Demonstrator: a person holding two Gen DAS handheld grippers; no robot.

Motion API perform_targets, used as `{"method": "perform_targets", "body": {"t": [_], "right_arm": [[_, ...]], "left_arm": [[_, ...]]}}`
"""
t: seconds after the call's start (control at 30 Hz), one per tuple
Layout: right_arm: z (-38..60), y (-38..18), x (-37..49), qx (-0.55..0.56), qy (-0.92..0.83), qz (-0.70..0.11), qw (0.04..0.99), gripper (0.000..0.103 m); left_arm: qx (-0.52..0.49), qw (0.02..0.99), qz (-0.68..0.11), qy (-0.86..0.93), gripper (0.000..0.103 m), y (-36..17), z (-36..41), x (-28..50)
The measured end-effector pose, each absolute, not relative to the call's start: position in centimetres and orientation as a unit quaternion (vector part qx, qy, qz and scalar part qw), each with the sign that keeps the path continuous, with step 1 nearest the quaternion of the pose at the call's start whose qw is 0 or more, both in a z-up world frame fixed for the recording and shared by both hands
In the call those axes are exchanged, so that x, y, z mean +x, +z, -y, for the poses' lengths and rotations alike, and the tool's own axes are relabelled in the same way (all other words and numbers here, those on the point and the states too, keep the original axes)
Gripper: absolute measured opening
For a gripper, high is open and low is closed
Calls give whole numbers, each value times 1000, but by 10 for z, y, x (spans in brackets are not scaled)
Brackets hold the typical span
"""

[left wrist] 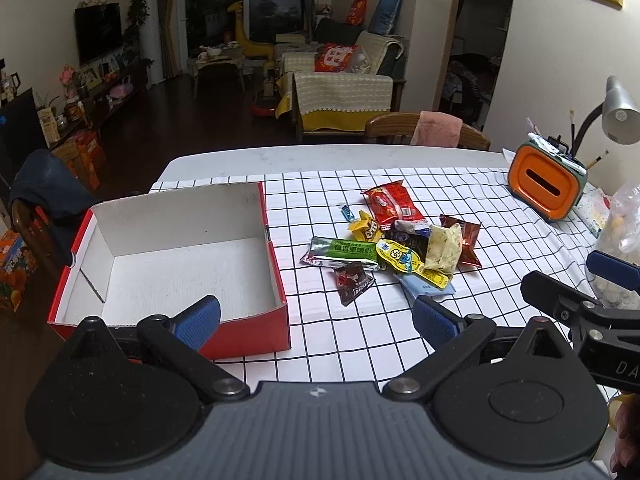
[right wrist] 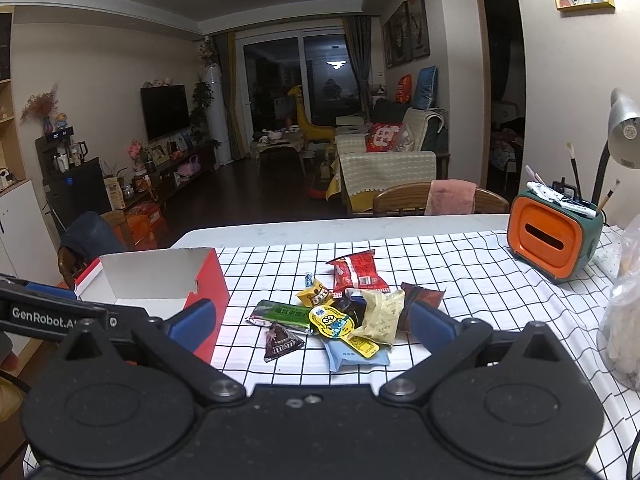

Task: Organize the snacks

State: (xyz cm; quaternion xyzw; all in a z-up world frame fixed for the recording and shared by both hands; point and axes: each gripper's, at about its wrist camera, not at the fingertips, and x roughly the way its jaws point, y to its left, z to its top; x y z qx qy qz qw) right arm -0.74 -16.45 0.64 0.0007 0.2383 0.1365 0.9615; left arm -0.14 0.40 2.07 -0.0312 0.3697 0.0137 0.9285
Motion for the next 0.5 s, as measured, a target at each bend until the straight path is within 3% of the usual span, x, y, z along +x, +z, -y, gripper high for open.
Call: {"method": "perform_targets", "body": {"t": [0.5], "right_arm": [[183,4,11,0,150,-250,956,103]], "left_arm": [[-22,923,-384,21,103,17,19,19]]}}
